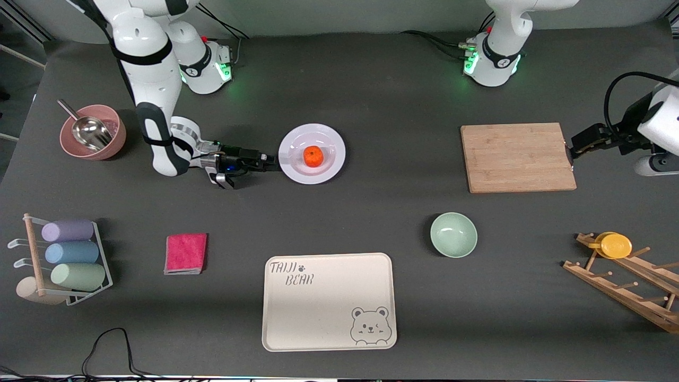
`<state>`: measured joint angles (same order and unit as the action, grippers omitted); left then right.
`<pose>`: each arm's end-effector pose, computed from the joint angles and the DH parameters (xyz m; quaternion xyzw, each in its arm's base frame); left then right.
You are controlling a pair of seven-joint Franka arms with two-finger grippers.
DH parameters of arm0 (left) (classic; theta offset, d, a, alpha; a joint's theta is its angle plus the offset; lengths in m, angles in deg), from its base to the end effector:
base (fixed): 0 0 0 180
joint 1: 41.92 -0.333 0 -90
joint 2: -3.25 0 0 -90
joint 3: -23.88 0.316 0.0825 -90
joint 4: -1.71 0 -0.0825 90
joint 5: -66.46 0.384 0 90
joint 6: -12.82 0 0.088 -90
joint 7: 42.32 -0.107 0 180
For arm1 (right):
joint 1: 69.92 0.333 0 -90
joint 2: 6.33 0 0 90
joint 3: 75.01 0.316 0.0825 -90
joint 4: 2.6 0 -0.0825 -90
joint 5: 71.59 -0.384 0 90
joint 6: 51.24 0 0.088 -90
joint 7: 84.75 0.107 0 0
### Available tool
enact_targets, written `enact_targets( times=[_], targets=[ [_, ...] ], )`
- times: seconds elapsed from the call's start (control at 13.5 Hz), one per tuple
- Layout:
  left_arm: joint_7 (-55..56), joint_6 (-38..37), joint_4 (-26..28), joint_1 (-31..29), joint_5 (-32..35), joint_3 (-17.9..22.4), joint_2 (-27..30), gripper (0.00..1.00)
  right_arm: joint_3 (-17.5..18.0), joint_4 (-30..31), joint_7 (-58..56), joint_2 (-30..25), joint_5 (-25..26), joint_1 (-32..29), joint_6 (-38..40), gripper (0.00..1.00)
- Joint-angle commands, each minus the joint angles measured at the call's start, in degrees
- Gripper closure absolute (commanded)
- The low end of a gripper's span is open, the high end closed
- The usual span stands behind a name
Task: Place orange and plate with both arms
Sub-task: 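Retract the left gripper while the right gripper approaches the plate rim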
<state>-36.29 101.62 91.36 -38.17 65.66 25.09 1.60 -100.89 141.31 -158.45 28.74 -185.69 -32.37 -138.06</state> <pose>0.5600 -0.0265 0.6095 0.9993 0.0305 -0.0222 0.0050 0.3711 0.1475 0.0816 -0.7513 0.0995 -0.0071 0.6524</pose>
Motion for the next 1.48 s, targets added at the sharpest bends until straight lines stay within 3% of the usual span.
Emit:
enact_targets(
  times=[0.0, 0.3, 0.52, 0.89, 1.18, 1.4],
  targets=[
    [-4.6, 1.4, 0.7, 0.6, 0.0, 1.3, 0.3, 0.0, -0.4, -0.1, -2.2, 2.7, -5.6, 4.8, -0.3, 0.01],
    [-4.9, 1.8, 0.7, -0.3, 0.1, 1.2, 0.4, 0.0, 0.9, -0.1, -4.7, 4.0, -8.2, 5.4, -0.2, 0.05],
    [-5.0, 1.7, 0.7, -0.1, 0.2, 1.1, 0.5, 0.0, 1.6, -0.4, -7.8, 5.7, -8.8, 5.2, -0.2, 0.16],
    [-6.3, 1.8, 0.3, -0.5, 0.2, 0.9, 0.2, 0.0, 1.7, -0.6, -11.5, 7.4, -8.9, 4.8, 0.9, 0.54],
    [-6.3, 1.8, 0.1, -0.4, -0.1, 0.9, 0.2, 0.0, 1.7, -0.6, -12.6, 7.7, -8.9, 4.7, 1.4, 0.97],
    [-6.1, 1.8, 0.2, -0.1, 0.0, 0.9, 0.0, 0.0, 2.0, -0.8, -12.6, 10.3, -8.9, 4.5, 6.7, 1.0]
  ],
)
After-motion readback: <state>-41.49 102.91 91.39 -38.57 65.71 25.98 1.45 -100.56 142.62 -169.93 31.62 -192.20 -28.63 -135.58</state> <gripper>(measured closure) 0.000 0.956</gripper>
